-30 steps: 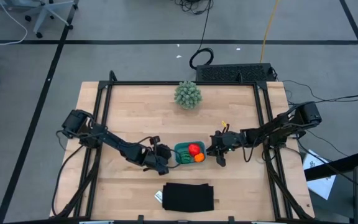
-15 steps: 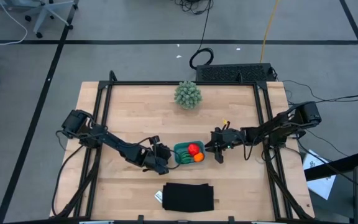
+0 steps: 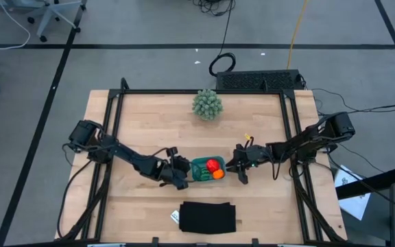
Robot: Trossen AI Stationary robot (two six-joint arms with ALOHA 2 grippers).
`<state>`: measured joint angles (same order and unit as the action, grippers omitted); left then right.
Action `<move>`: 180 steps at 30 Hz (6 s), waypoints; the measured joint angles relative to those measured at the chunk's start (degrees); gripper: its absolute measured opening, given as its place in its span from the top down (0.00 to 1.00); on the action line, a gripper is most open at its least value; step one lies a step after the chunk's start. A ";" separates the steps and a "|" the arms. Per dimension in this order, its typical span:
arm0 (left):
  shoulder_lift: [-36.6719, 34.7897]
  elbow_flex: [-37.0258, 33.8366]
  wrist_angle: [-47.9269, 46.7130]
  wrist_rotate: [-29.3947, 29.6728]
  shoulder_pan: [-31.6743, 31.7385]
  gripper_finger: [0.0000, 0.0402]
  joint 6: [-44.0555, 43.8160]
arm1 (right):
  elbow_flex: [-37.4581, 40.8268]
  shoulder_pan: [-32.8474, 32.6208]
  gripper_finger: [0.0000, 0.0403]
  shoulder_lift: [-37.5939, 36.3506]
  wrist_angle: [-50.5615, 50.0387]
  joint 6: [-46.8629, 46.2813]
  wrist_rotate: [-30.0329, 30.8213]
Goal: Pick and placing Produce into tupperware
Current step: Adjust the blue bin on the table, then return to Home Position
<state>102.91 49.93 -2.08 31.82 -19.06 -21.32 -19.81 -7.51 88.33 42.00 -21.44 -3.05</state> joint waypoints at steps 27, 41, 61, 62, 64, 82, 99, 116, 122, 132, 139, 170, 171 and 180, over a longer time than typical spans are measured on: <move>-0.02 0.02 3.07 -1.16 1.52 0.62 2.60 | 0.04 -2.38 0.80 -0.01 1.29 -0.66 -0.10; -0.12 0.08 2.19 -3.98 1.85 0.62 2.76 | -0.04 -2.34 0.80 -0.07 -0.38 -1.23 -0.02; -0.70 0.09 -8.62 -2.41 1.08 0.62 0.81 | -0.04 -2.20 0.80 -0.07 -4.39 -1.63 0.04; -0.88 0.09 -8.93 -1.80 0.84 0.62 0.64 | -0.04 -2.18 0.80 -0.07 -4.53 -1.59 0.04; -1.88 0.10 -10.99 0.14 0.15 0.62 0.68 | -0.04 -2.07 0.80 -0.65 -5.56 -1.47 0.03; -24.78 0.04 -22.77 3.19 4.50 0.98 21.72 | 0.05 3.91 0.99 -21.28 -19.58 11.97 0.24; -50.97 0.04 -12.66 -15.36 22.58 0.99 46.16 | -0.03 18.28 1.00 -41.82 -16.80 24.98 -4.74; -69.25 -6.78 -11.32 -20.42 26.86 1.00 44.19 | 0.00 25.49 1.00 -51.96 -21.36 22.01 -15.26; -79.67 -17.61 -8.35 -21.70 26.37 1.00 40.26 | 3.06 24.21 1.00 -53.72 -20.63 19.00 -15.32; -85.09 -30.97 -4.11 -31.94 26.37 1.00 36.44 | 8.09 25.76 1.00 -57.01 -14.34 14.40 -15.30; -85.00 -35.87 -2.14 -38.24 26.33 1.00 38.34 | 8.09 25.86 1.00 -57.66 -17.33 16.18 -15.84; -99.19 -41.13 -3.86 -35.29 26.33 1.00 30.70 | 17.13 23.97 1.00 -70.52 -17.71 10.45 -6.23; -99.19 -41.75 -2.95 -35.28 26.33 1.00 30.53 | 17.77 23.72 1.00 -70.67 -16.25 9.99 -6.23; -99.19 -43.32 -2.56 -36.29 26.35 1.00 31.67 | 18.49 19.86 1.00 -71.05 -15.00 12.22 -7.72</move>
<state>3.73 6.61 -4.64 -4.47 7.29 10.35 -1.32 12.35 17.28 27.00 -9.23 -10.76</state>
